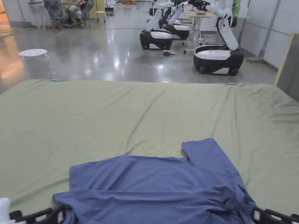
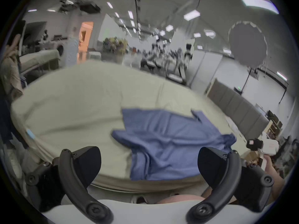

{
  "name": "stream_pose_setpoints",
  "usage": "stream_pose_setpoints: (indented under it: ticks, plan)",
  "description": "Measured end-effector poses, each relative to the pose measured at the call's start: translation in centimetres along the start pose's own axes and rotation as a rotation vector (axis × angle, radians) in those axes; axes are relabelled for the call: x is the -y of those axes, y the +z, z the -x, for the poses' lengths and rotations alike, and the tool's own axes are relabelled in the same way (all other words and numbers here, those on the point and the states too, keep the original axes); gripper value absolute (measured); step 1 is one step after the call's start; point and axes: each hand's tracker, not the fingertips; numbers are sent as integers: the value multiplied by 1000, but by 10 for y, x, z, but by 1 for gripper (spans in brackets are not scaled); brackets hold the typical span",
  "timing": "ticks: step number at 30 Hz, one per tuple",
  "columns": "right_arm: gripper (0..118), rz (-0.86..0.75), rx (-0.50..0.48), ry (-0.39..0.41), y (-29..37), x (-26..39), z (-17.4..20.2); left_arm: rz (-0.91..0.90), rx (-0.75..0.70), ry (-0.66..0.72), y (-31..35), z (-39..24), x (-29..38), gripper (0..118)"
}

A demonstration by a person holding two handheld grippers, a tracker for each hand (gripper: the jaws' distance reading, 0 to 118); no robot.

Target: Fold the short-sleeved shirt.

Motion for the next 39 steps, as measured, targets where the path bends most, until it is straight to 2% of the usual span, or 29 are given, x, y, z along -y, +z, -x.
stream_pose_setpoints:
  ticks: [3,5,6,7,8,9,10,11,12,14,19,22,23,28,29,30,32,33,35,39]
  plan:
    - [117,-231,49,91,56,-21,27,-176,-114,-186,52,-24,-18,117]
    - [109,-388,49,129,82,-26,42,-342,-69,-286,78,-39,-18,117]
    - [86,-445,84,152,91,-26,49,-410,-71,-294,83,-45,-18,116]
    - [44,-486,118,200,95,-30,64,-422,-49,-302,86,-50,-20,115]
    - [0,-496,155,239,95,-31,74,-377,-14,-294,83,-54,-24,103]
    - [0,-480,178,271,92,-33,82,-348,-15,-291,78,-58,-24,27]
    - [0,-461,166,252,85,-33,87,-355,-21,-290,75,-61,-24,27]
    - [0,-467,132,231,81,-36,87,-359,-30,-288,67,-63,-24,2]
    - [0,-457,60,218,78,-38,89,-381,-68,-328,58,-62,-29,0]
    - [0,-448,54,196,75,-41,90,-266,-1,-278,27,-60,-28,0]
    - [0,-441,24,216,66,-45,77,-133,35,-226,-43,-33,-55,0]
    - [0,-430,28,218,58,-50,66,-14,-26,-198,-97,-15,-74,0]
    - [0,-426,35,236,53,-50,79,35,-52,-198,-121,-9,-79,0]
    - [0,-412,50,245,41,-58,83,307,-114,-198,-222,8,-95,0]
    - [0,-408,56,251,39,-59,84,351,-122,-177,-238,13,-97,3]
    - [0,-405,63,256,38,-59,84,339,-149,-226,-256,20,-100,27]
    - [0,-400,64,259,36,-61,87,404,-140,-173,-288,29,-94,94]
    - [0,-395,62,259,36,-61,88,436,-151,-176,-297,34,-93,118]
    - [0,-387,71,263,35,-61,90,428,-157,-147,-312,43,-82,114]
    - [0,-373,83,258,34,-61,89,487,-191,-96,-333,60,-64,114]
